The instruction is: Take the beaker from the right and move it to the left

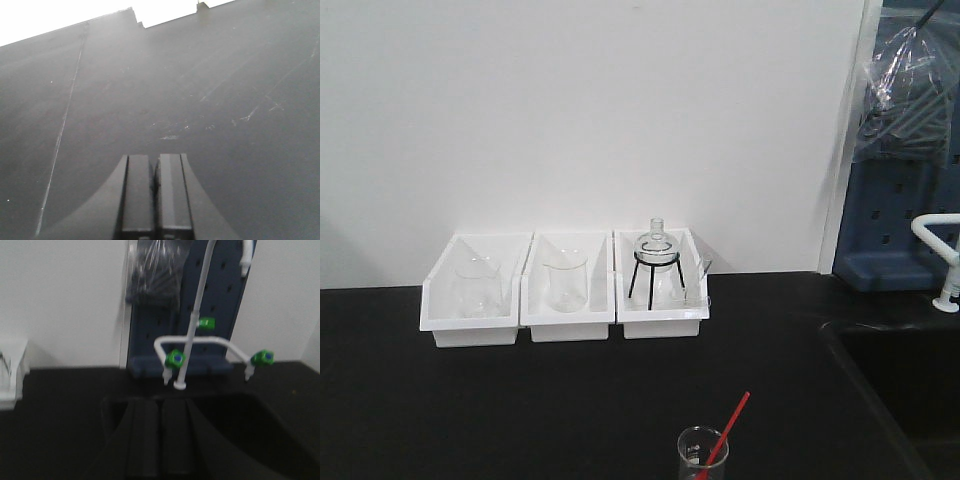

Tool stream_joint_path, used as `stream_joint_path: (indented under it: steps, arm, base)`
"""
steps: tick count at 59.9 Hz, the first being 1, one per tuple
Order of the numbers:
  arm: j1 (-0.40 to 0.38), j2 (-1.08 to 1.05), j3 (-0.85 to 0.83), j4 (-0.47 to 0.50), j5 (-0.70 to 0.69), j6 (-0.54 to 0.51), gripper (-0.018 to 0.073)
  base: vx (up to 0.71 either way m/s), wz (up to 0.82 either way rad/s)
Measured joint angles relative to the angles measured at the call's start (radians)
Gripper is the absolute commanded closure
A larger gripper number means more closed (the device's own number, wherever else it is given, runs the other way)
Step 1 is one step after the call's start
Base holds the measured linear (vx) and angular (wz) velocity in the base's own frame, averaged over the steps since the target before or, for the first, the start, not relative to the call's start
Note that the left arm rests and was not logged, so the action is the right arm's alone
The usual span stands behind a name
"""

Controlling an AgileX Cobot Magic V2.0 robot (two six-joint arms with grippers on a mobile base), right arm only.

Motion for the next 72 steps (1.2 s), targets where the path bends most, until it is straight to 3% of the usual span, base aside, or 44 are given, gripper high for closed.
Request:
stream_joint_path:
  steps: [12,22,26,33,53,72]
  arm:
    - [0.001,0.017,0.003,0.269,-0.077,-0.306,0.0564]
    - [0.001,-0.053,0.03,0.491,-0.14,-0.498,0.0564]
    - [0.001,-0.115,0.12,0.588,-0.202,-0.579,0.0564]
    - [0.001,-0.247,0.341,0.686,-0.328,-0.625,0.0564]
    - [0.001,-0.638,0.949,0.772,-0.598,-0.637,0.0564]
    - [0.001,-0.721,0.985,0.776,-0.622,-0.643,0.0564]
  base:
    - [0.0,0.0]
    - [0.0,0.0]
    - [0.0,0.0]
    - [0.0,0.0]
    - [0.0,0.0]
    - [0.0,0.0]
